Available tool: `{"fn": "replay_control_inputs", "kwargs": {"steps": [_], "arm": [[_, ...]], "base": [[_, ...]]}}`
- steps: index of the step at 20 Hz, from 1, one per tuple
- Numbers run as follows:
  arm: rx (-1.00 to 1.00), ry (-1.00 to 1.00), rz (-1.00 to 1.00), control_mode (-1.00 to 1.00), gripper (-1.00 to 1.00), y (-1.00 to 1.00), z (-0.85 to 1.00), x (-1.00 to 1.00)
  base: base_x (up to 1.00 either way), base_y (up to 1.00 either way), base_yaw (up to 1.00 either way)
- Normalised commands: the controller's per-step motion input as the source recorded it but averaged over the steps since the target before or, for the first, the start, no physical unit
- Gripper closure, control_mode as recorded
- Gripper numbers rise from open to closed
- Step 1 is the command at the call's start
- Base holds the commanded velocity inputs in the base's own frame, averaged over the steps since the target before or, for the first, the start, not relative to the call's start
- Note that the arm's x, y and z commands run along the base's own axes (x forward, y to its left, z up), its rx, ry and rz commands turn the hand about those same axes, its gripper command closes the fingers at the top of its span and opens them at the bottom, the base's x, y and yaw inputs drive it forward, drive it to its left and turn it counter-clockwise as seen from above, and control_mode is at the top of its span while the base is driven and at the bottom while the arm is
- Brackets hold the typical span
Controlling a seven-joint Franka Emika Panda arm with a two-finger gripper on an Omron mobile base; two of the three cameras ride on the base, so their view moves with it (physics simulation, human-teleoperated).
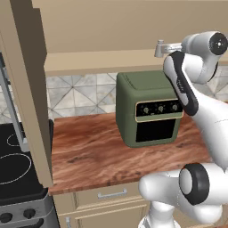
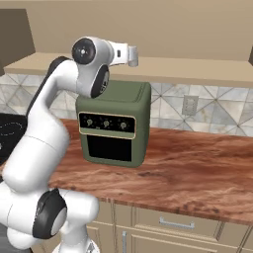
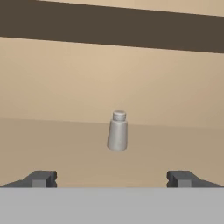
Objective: Retrieve the shaker from the cabinet and place it next the steak on a plate on the dining table.
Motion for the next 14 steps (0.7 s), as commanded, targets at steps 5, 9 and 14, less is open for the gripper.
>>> {"fn": "replay_control_inputs", "kwargs": {"steps": [5, 9, 14], "arm": [[0.00, 0.00, 0.03, -1.00, -1.00, 0.00, -0.08, 0.48], [0.00, 0.00, 0.03, -1.00, -1.00, 0.00, -0.04, 0.46], [0.00, 0.00, 0.02, -1.00, -1.00, -0.05, -0.09, 0.37]], "base": [[0.00, 0.00, 0.00], [0.00, 0.00, 0.00], [0.00, 0.00, 0.00]]}}
